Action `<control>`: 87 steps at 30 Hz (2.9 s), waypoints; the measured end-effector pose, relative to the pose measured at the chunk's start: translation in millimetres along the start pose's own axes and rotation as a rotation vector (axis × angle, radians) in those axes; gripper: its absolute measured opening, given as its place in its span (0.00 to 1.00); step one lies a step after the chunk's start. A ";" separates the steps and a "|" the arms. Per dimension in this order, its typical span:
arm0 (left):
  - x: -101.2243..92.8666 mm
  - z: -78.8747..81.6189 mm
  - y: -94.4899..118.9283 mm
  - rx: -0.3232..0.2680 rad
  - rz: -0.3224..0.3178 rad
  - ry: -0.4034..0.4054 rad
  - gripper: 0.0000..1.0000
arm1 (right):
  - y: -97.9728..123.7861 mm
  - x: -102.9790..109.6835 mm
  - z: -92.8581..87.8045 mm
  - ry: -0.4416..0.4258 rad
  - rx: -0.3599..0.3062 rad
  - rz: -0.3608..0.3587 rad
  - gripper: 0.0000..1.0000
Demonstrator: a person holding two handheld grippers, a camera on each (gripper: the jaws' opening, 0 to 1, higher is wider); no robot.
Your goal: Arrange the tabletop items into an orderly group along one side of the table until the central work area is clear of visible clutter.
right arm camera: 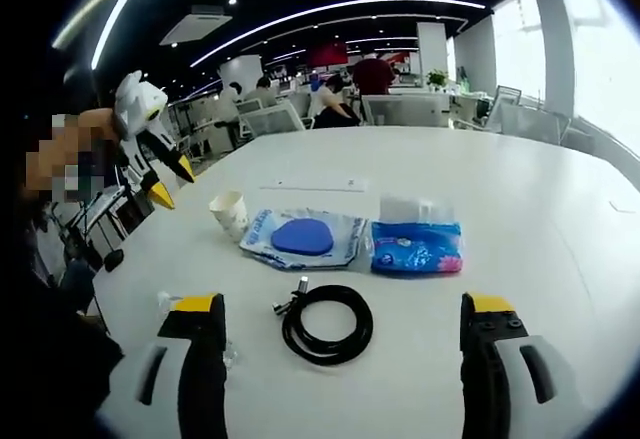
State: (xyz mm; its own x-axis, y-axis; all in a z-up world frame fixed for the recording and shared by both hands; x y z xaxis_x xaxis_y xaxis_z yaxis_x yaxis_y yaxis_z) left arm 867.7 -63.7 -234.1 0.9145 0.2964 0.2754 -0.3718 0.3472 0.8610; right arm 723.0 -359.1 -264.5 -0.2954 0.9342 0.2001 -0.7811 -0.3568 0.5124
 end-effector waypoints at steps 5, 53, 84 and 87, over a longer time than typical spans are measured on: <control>-8.8 -7.6 15.8 -0.087 0.022 0.131 0.52 | 0.3 3.6 2.9 0.003 -0.003 0.017 0.97; -96.1 -101.3 43.1 -0.455 0.035 0.375 0.87 | 7.4 4.7 10.7 0.077 0.014 0.062 1.00; -141.2 -102.9 -49.5 -0.314 -0.244 -0.154 0.33 | 7.8 17.6 -10.4 0.062 0.049 0.067 0.99; -138.8 -103.3 -54.2 -0.315 -0.241 -0.156 0.25 | 9.6 17.4 -12.9 0.058 0.053 0.062 0.99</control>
State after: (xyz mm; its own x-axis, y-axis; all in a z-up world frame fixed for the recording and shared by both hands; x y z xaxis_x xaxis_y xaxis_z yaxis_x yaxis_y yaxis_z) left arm 744.4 -31.8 -363.2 0.9855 0.0433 0.1644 -0.1525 0.6525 0.7423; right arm 703.3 -346.2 -266.9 -0.3747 0.9084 0.1853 -0.7306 -0.4123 0.5442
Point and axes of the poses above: the point that each gripper's makers call its tool centre point, and the gripper's own axes: y roughly backward along the fingers, x roughly to its left, z roughly out of its top, the point moved 4 cm from there along y, roughly backward along the fingers, and after that the axes turned 10 degrees about z, right-handed, at the moved point
